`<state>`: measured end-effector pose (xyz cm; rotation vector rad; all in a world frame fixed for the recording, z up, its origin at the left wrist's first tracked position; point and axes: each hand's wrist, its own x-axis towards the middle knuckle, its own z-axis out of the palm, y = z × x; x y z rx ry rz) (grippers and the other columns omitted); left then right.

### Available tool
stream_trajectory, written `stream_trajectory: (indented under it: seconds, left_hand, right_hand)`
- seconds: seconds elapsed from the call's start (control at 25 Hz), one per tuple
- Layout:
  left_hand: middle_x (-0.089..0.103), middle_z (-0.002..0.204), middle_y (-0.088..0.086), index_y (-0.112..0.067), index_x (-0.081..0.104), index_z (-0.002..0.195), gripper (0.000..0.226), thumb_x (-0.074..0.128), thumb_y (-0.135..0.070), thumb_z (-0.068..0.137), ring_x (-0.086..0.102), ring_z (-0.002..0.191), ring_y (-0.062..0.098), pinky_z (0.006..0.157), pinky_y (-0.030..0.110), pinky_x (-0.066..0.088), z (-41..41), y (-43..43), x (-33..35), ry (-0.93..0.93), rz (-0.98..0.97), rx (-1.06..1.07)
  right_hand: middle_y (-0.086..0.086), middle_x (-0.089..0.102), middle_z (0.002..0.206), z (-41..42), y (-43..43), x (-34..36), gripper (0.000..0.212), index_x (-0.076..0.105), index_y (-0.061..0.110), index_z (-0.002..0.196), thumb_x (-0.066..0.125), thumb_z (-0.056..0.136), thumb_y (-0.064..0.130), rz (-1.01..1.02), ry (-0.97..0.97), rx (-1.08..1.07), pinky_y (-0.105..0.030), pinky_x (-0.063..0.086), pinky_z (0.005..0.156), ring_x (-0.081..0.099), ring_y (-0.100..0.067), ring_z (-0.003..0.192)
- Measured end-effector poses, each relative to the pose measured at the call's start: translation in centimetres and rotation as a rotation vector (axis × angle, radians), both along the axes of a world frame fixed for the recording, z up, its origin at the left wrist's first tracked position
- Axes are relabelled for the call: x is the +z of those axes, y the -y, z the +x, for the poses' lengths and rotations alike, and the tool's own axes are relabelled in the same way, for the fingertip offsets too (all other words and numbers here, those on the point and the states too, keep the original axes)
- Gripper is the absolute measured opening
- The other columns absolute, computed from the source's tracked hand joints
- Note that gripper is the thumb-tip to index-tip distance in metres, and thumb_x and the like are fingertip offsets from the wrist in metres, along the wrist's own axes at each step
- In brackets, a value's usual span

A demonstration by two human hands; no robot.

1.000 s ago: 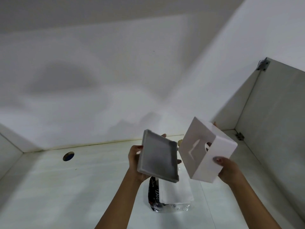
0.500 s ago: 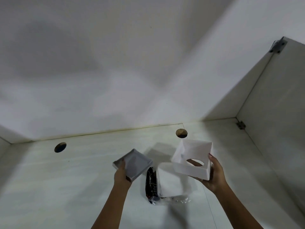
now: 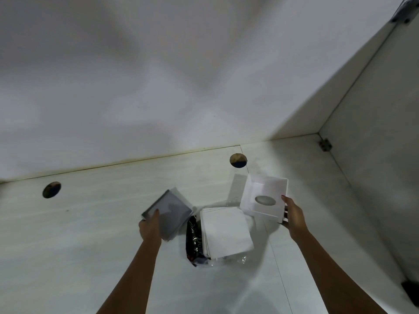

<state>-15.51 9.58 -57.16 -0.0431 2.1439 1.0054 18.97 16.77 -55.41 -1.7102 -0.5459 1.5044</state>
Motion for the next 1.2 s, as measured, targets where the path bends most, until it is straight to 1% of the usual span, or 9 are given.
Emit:
stream_trajectory:
  seconds: [0.12,0.2,0.32,0.4,0.52,0.76,0.96,1.08,1.2]
  left_hand:
    - [0.040,0.136,0.026,0.004,0.041,0.127,0.056,0.063,-0.020,0.081,0.040,0.122,0.044,0.099,0.052,0.039,1.3,-0.1,0.7,-0.373,-0.163,-0.295]
    - [0.052,0.123,0.024,0.003,0.050,0.118,0.042,0.062,-0.010,0.080,0.047,0.113,0.041,0.093,0.049,0.042,4.1,0.4,1.9,-0.565,0.077,-0.439]
    - [0.056,0.087,0.005,-0.007,0.057,0.089,0.016,0.066,-0.015,0.078,0.056,0.080,0.026,0.072,0.038,0.050,10.0,2.0,3.4,-0.630,0.311,-0.683]
    - [0.054,0.088,0.003,-0.008,0.055,0.090,0.027,0.071,-0.023,0.074,0.054,0.082,0.023,0.075,0.036,0.050,12.6,2.6,3.0,-0.606,0.254,-0.715]
    - [0.054,0.109,0.012,-0.002,0.046,0.117,0.063,0.075,-0.028,0.068,0.053,0.096,0.027,0.079,0.033,0.046,13.7,1.9,2.3,-0.233,-0.050,-0.577]
    - [0.063,0.098,0.015,0.006,0.057,0.112,0.046,0.073,-0.017,0.075,0.059,0.089,0.029,0.074,0.033,0.051,11.8,0.3,0.4,0.289,0.028,-0.449]
    - [0.063,0.118,0.017,-0.002,0.053,0.120,0.041,0.063,-0.020,0.084,0.060,0.097,0.025,0.075,0.025,0.051,12.2,1.4,2.1,0.218,0.215,-0.590]
    - [0.065,0.108,0.005,-0.015,0.052,0.113,0.024,0.054,-0.021,0.090,0.062,0.089,0.013,0.061,0.011,0.053,11.2,3.2,4.3,0.234,0.397,-0.592]
    - [0.066,0.107,-0.004,-0.020,0.053,0.116,0.026,0.048,-0.027,0.092,0.067,0.090,0.005,0.065,0.014,0.054,10.0,3.4,6.1,0.256,0.552,-0.619]
  right_hand:
    - [-0.011,0.053,0.073,0.1,-0.5,-1.0,0.039,0.057,-0.009,0.096,0.052,0.078,0.026,0.062,0.187,0.039,-0.030,0.036,0.061,0.050,-0.030,0.079]
    - [-0.022,0.056,0.087,-0.8,-0.3,-1.2,0.039,0.054,-0.012,0.098,0.048,0.078,0.021,0.067,0.431,0.093,-0.033,0.040,0.068,0.052,-0.035,0.087]
    - [-0.024,0.044,0.124,-3.1,1.4,-0.1,0.039,0.051,0.003,0.117,0.057,0.078,0.008,0.284,0.836,0.188,-0.044,0.044,0.089,0.041,-0.037,0.114]
    - [-0.019,0.050,0.118,-5.1,3.4,0.5,0.033,0.059,0.011,0.107,0.062,0.075,0.004,0.548,0.958,0.368,-0.038,0.047,0.085,0.045,-0.030,0.108]
    - [-0.011,0.060,0.107,-7.2,5.9,-0.1,0.025,0.063,0.010,0.102,0.063,0.077,0.011,0.493,0.826,0.658,-0.030,0.051,0.074,0.061,-0.025,0.091]
    - [-0.004,0.060,0.096,-8.3,7.0,-1.0,0.037,0.053,0.015,0.102,0.059,0.066,0.013,0.136,0.474,0.619,-0.026,0.040,0.073,0.057,-0.026,0.094]
    - [-0.006,0.057,0.113,-7.5,7.0,0.5,0.064,0.043,0.014,0.129,0.072,0.072,0.015,0.181,0.476,0.589,-0.026,0.044,0.083,0.054,-0.018,0.094]
    - [-0.004,0.060,0.116,-6.8,7.4,2.0,0.054,0.046,0.018,0.127,0.069,0.078,0.024,0.256,0.373,0.530,-0.015,0.043,0.071,0.057,-0.016,0.090]
    - [-0.002,0.054,0.125,-6.1,7.3,4.0,0.051,0.038,0.024,0.133,0.058,0.086,0.026,0.240,0.142,0.581,-0.021,0.047,0.076,0.059,-0.013,0.097]
